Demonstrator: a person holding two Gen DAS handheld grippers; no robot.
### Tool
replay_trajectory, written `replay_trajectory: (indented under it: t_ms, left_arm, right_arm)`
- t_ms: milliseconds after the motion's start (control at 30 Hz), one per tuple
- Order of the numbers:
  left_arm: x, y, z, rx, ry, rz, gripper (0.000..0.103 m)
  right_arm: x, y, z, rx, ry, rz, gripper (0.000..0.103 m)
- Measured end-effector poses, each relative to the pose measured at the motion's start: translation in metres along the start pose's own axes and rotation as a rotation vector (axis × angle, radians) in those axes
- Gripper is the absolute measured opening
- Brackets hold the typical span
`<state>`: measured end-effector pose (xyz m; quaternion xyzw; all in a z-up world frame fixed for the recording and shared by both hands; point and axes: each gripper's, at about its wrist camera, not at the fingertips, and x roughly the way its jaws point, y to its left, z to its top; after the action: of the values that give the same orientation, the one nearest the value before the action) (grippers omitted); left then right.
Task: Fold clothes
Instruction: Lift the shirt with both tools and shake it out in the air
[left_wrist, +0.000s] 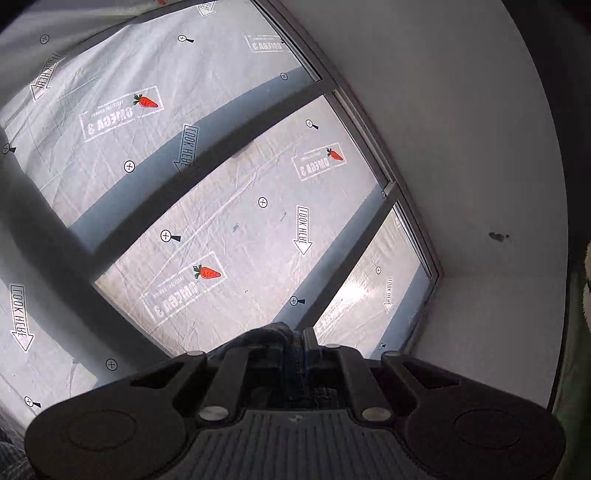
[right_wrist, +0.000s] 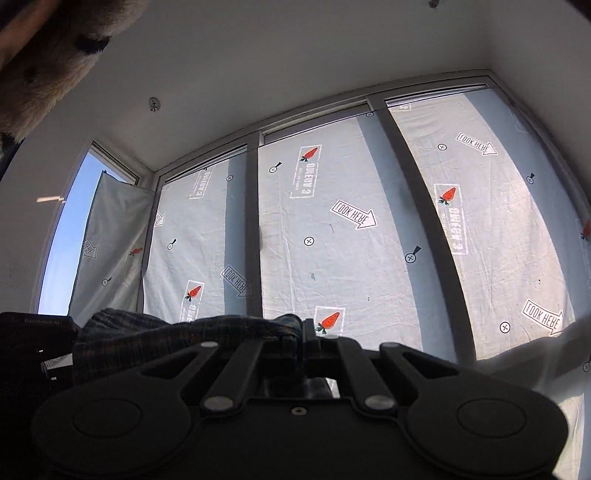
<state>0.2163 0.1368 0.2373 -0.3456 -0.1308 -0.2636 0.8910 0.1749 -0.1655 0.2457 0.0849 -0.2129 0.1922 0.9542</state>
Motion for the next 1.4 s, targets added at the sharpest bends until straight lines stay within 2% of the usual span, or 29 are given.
replay_trajectory:
  t_ms: [133,267,367,467,600,700,867,1000,1133,1200,1233,1267,1300,1333,1400]
  left_arm:
    - [-0.007,-0.039,0.019,0.010,-0.045,-0.066,0.009]
    - [-0.010,-0.063,0.025,0.007,-0.047,-0.110,0.010]
    - [-0.004,-0.064,0.014,0.023,-0.018,-0.068,0.010]
    - [0.010,-0.041,-0.005,-0.039,0.045,0.020,0.010]
    - [0.026,0.020,-0.044,-0.207,0.148,0.142,0.010]
    - [0.038,0.075,-0.085,-0.312,0.229,0.281,0.010]
    - [0.083,0.156,-0.133,-0.346,0.341,0.460,0.010]
    - [0.127,0.225,-0.168,-0.406,0.413,0.538,0.010]
    - [0.171,0.312,-0.225,-0.408,0.519,0.662,0.010]
    - [0.183,0.358,-0.259,-0.432,0.591,0.722,0.011]
    - [0.185,0.383,-0.278,-0.457,0.621,0.759,0.012]
    - [0.185,0.408,-0.296,-0.478,0.652,0.804,0.019]
    - [0.183,0.431,-0.314,-0.506,0.689,0.854,0.022]
    - [0.178,0.451,-0.328,-0.536,0.712,0.899,0.027]
    - [0.161,0.478,-0.347,-0.581,0.737,0.958,0.035]
  right_arm:
    - [-0.024,0.004,0.043,0.005,-0.071,0.083,0.003]
    - [-0.038,0.002,0.074,0.012,-0.121,0.151,0.003]
    - [-0.036,-0.007,0.071,0.019,-0.102,0.136,0.003]
    - [-0.019,-0.027,0.041,0.088,0.008,0.096,0.003]
    - [0.009,-0.067,-0.026,0.254,0.219,0.034,0.003]
    - [0.033,-0.095,-0.087,0.360,0.378,-0.007,0.003]
    - [0.087,-0.127,-0.186,0.362,0.548,-0.092,0.003]
    - [0.143,-0.157,-0.260,0.351,0.644,-0.175,0.003]
    - [0.195,-0.196,-0.357,0.375,0.789,-0.247,0.003]
    - [0.214,-0.215,-0.418,0.369,0.909,-0.306,0.004]
    - [0.222,-0.223,-0.448,0.363,0.985,-0.330,0.004]
    - [0.227,-0.231,-0.477,0.371,1.062,-0.360,0.007]
    - [0.231,-0.240,-0.506,0.388,1.143,-0.397,0.014]
    - [0.234,-0.246,-0.532,0.401,1.217,-0.425,0.014]
    - [0.234,-0.253,-0.566,0.390,1.304,-0.467,0.020]
